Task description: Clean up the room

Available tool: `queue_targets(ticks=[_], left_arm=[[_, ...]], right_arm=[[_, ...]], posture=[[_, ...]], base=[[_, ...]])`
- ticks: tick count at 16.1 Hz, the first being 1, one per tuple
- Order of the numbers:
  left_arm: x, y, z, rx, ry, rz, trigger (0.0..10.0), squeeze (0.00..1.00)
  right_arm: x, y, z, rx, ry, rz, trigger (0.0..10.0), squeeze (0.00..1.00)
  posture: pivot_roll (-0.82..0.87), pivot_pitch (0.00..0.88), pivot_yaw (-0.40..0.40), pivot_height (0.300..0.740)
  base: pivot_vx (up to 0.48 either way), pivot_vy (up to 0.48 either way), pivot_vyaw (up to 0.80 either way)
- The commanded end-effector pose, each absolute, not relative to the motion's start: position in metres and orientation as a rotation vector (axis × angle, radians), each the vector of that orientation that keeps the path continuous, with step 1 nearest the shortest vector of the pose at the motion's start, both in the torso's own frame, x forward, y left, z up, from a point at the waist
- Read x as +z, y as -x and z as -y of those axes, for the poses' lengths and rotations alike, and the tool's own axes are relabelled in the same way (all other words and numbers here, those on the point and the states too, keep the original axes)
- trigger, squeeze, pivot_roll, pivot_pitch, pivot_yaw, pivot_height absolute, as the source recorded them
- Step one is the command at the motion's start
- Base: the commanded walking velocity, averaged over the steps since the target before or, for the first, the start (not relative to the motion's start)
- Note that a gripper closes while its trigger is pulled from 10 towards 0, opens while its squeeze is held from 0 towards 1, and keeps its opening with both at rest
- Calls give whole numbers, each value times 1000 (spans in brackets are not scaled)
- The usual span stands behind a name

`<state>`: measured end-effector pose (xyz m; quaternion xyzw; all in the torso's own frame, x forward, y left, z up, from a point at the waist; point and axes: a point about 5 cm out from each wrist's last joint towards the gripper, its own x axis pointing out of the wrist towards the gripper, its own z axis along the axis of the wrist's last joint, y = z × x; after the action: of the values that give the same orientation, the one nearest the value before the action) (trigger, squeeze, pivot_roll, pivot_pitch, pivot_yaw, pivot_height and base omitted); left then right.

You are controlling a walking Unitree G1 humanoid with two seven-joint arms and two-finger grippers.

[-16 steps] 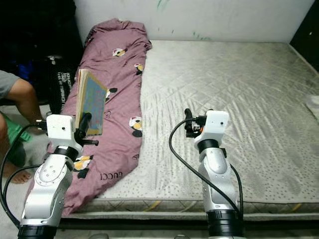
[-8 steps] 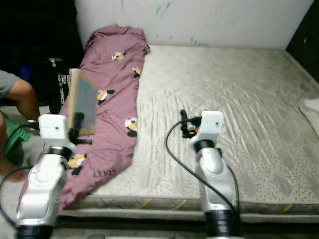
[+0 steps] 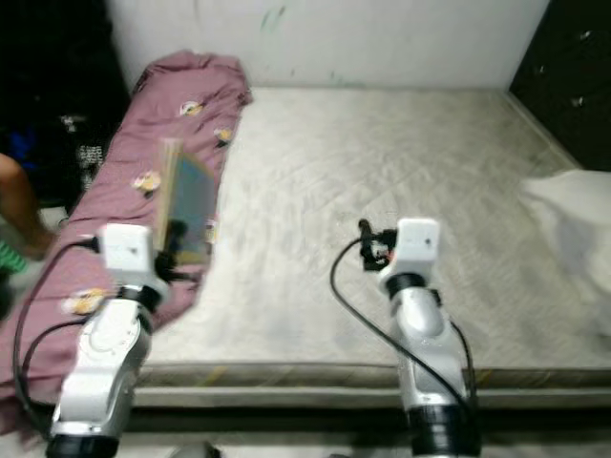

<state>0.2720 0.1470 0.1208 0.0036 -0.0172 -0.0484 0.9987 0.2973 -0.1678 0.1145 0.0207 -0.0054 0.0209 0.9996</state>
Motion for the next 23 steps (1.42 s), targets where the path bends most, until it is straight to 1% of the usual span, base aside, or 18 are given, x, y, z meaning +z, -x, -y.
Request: queue_targets(ticks=[1, 3, 5, 8, 10, 19, 21, 23], left_arm=[[131, -272, -158, -45, -20, 90, 10000, 0], [130, -271, -159, -38, -18, 90, 10000, 0], [129, -269, -159, -20, 13, 100, 10000, 0], [130, -269, -157, -61, 18, 111, 10000, 0], [133, -269, -153, -103, 38, 131, 10000, 0], [133, -270, -154, -106, 43, 131, 10000, 0], [131, -270, -156, -66, 22, 124, 10000, 0], [130, -271, -156, -61, 20, 116, 10000, 0]], right_arm=[[117, -300, 158, 89, -45, 15, 10000, 0], [117, -302, 156, 108, -39, 13, 10000, 0], [118, -303, 154, 137, -22, 13, 10000, 0], [117, -303, 154, 144, -15, 14, 10000, 0], [118, -302, 155, 142, -11, 15, 10000, 0], [119, -305, 154, 145, -11, 23, 10000, 0], [119, -305, 154, 140, -11, 22, 10000, 0], [118, -305, 154, 140, -9, 22, 10000, 0]], posture=[[13, 0, -13, 740], [16, 0, -21, 740], [17, 0, -31, 740], [9, 0, -30, 740], [3, 0, -28, 740], [4, 0, -23, 740], [3, 0, -24, 740], [2, 0, -23, 740]], base=[[0, -352, 0], [0, -330, 0], [0, 0, 0], [0, 0, 0], [283, 0, 0], [368, 0, 0], [0, 0, 0], [0, 0, 0]])
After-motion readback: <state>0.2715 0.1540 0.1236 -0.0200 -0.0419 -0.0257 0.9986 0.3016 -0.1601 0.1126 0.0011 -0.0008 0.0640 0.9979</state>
